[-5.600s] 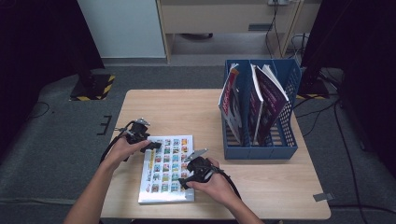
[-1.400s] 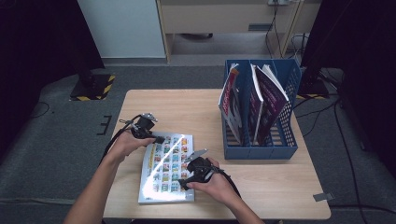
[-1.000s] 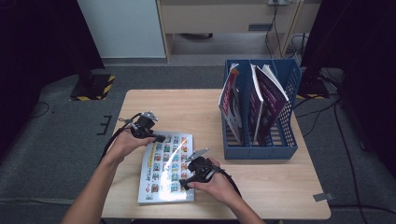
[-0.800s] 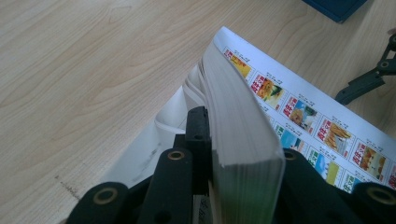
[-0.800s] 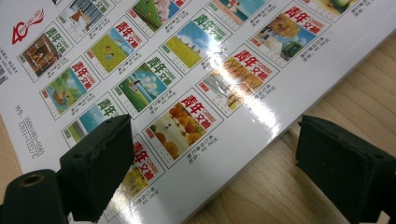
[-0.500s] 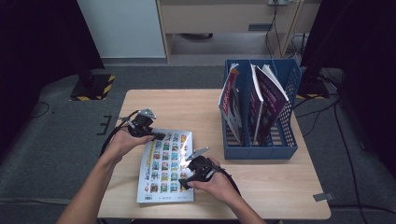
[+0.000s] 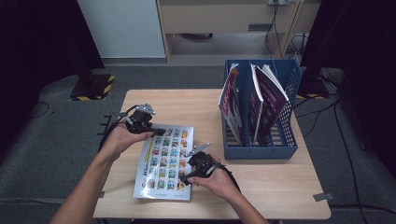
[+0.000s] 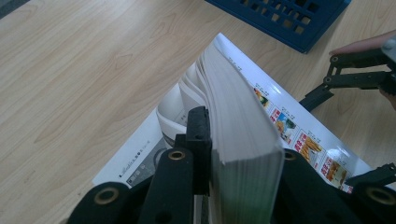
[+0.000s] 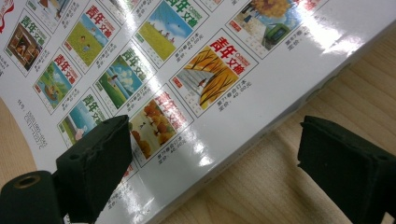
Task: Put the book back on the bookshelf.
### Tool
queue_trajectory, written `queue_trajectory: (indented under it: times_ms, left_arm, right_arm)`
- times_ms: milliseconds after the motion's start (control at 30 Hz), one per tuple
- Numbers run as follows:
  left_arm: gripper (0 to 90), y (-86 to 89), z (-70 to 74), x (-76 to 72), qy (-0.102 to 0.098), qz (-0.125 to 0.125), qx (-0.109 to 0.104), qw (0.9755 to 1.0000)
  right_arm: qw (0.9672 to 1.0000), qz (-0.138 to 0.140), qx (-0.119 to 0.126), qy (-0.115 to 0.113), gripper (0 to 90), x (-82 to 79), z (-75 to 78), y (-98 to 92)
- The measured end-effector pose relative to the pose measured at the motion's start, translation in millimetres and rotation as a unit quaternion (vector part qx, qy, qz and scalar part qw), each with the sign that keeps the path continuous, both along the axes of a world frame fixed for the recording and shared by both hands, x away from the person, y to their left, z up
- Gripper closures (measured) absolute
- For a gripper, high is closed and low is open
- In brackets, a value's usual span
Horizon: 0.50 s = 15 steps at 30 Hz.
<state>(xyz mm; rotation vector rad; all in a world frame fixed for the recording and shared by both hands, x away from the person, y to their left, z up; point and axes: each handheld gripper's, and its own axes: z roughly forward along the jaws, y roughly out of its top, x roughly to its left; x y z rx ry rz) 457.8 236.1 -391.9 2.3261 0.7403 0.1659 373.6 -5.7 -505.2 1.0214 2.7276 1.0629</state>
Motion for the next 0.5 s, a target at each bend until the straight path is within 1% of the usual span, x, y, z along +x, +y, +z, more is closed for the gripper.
queue_trajectory:
  times_ms: [100, 200, 300, 433, 467, 500]
  left_arm:
    - [76.8, -0.5, 5.4, -1.0, -0.003, -0.002, -0.002, 1.0000]
    - [76.9, -0.8, 9.9, -2.5, -0.007, -0.003, -0.013, 0.9999]
    - [76.9, -0.5, 13.7, -3.8, -0.010, -0.005, -0.014, 0.9998]
    - [76.9, -0.3, 18.2, -5.9, -0.014, -0.010, -0.017, 0.9997]
    - [76.9, -0.3, 19.6, -6.5, -0.014, -0.010, -0.019, 0.9997]
    - [77.0, -0.2, 21.2, -6.9, -0.015, -0.013, -0.019, 0.9996]
  right_arm:
    - [1.0000, -0.002, 0.002, 0.002, 9.5, 1.7, 0.8, 0.1]
    - [1.0000, -0.004, 0.007, 0.002, 8.9, 4.9, 2.3, 0.0]
    - [0.9999, -0.006, 0.010, -0.001, 8.6, 8.1, 4.4, -0.7]
    - [0.9997, -0.015, 0.018, 0.000, 8.1, 14.8, 7.3, -2.2]
    - [0.9995, -0.019, 0.025, -0.002, 8.0, 17.0, 8.0, -2.9]
    - [0.9993, -0.023, 0.029, 0.002, 7.9, 18.9, 8.6, -3.3]
